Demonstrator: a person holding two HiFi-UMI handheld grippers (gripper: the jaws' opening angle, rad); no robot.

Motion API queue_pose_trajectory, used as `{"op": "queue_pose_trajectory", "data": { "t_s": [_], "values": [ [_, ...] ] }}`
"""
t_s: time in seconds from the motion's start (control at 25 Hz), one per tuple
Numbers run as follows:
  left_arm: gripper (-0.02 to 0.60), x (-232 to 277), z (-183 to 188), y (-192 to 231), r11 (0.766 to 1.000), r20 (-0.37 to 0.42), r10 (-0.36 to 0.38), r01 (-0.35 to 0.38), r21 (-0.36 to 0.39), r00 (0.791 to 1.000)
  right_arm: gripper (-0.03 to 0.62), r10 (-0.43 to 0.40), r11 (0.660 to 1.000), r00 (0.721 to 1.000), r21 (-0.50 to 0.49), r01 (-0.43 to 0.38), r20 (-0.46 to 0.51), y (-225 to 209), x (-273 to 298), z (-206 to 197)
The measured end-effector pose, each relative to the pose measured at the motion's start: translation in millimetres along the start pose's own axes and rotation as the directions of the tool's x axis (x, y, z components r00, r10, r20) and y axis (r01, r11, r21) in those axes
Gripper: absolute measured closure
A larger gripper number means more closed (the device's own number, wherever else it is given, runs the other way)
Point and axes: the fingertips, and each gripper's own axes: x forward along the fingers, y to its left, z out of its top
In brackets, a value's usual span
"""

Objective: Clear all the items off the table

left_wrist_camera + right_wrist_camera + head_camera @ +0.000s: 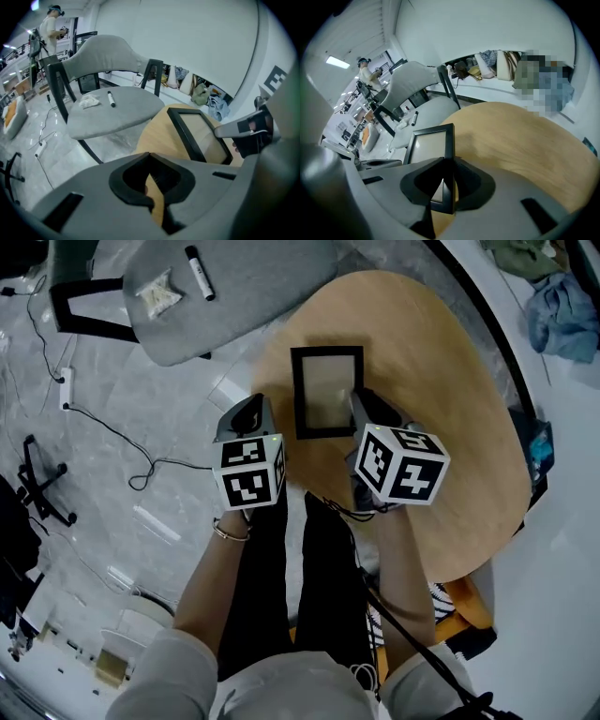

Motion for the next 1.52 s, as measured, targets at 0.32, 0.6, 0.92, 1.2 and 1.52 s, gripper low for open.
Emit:
{"op": "queue_pose_trajectory", "data": {
  "t_s": [0.32, 0.6, 0.92, 1.2, 1.52],
  "values": [
    [0.578, -6.4, 16.9, 79.7, 0.995, 0.014, 0.069, -0.067, -0.080, 0.998, 0.513, 0.037, 0.999, 0.999, -0.017, -0.037, -0.020, 56.2, 40.6, 27.5],
    [0.578, 8.1, 63.9, 121.5, 0.993, 0.053, 0.080, -0.074, -0.096, 0.995, 0.513, 0.038, 0.999, 0.999, -0.033, -0.038, 0.007, 77.9, 79.6, 85.1],
    [0.578, 38.5, 136.3, 166.2, 0.995, 0.118, 0.098, -0.095, -0.031, 0.988, 0.513, 0.005, 0.993, 0.998, -0.118, 0.002, 0.060, 95.0, 129.8, 170.4],
    [0.578, 46.5, 169.9, 184.3, 0.996, 0.155, 0.093, -0.092, -0.012, 0.984, 0.513, -0.007, 0.977, 0.999, -0.215, 0.017, 0.047, 105.6, 158.2, 210.7],
    [0.578, 51.4, 162.9, 196.3, 0.995, 0.135, 0.095, -0.089, -0.049, 0.986, 0.513, -0.041, 0.957, 0.999, -0.285, 0.048, 0.033, 104.0, 176.1, 216.2]
  ]
}}
